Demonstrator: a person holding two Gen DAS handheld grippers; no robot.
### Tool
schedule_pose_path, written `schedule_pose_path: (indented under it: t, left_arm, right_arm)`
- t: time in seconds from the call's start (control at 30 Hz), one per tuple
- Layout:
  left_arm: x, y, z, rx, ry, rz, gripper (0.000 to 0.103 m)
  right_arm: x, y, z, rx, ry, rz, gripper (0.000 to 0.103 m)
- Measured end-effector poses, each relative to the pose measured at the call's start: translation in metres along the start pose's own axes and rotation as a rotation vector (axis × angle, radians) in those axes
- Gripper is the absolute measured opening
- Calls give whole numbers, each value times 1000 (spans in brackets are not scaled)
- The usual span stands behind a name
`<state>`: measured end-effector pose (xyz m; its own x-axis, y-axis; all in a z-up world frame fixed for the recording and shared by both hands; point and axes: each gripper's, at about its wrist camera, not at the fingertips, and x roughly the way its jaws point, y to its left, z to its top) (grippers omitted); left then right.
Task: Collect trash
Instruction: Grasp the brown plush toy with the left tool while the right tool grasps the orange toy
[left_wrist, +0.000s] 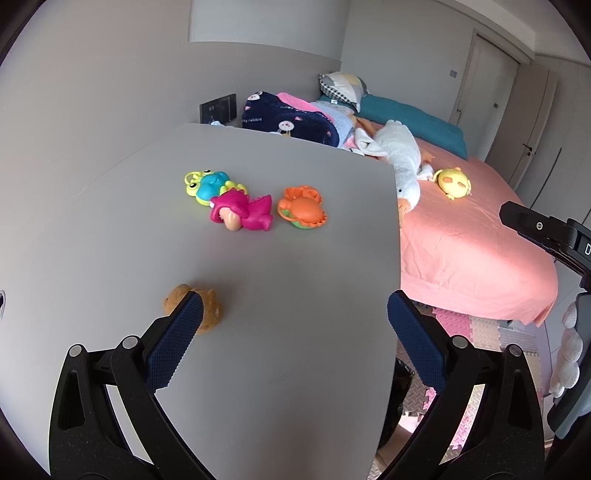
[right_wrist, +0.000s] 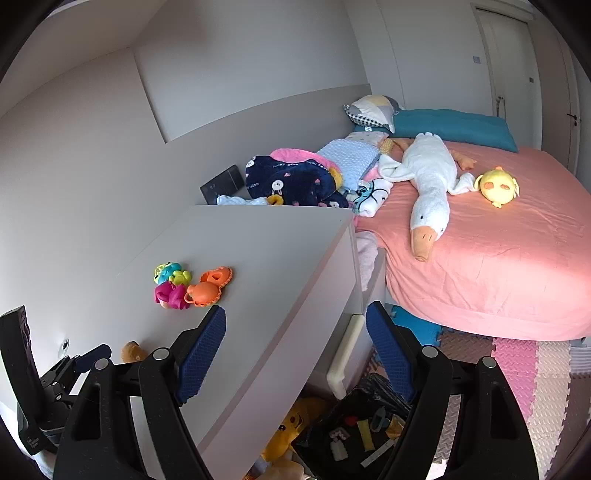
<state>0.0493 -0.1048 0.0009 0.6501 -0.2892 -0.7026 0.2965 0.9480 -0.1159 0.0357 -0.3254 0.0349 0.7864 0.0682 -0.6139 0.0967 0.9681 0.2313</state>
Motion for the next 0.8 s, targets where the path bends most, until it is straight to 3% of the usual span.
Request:
schedule_pose_path:
  t: [0.3, 0.67, 0.8]
  left_arm:
    - [8, 38, -9, -64, 21, 78, 95]
    - [33, 61, -15, -93, 104, 105, 64]
    - [37, 61, -16, -68, 113, 112, 46]
  right_arm:
    - [27, 29, -4, -37, 37, 42, 79]
    - [47, 42, -5, -44, 64, 59, 79]
    - [54, 45, -2, -46, 71, 60, 79]
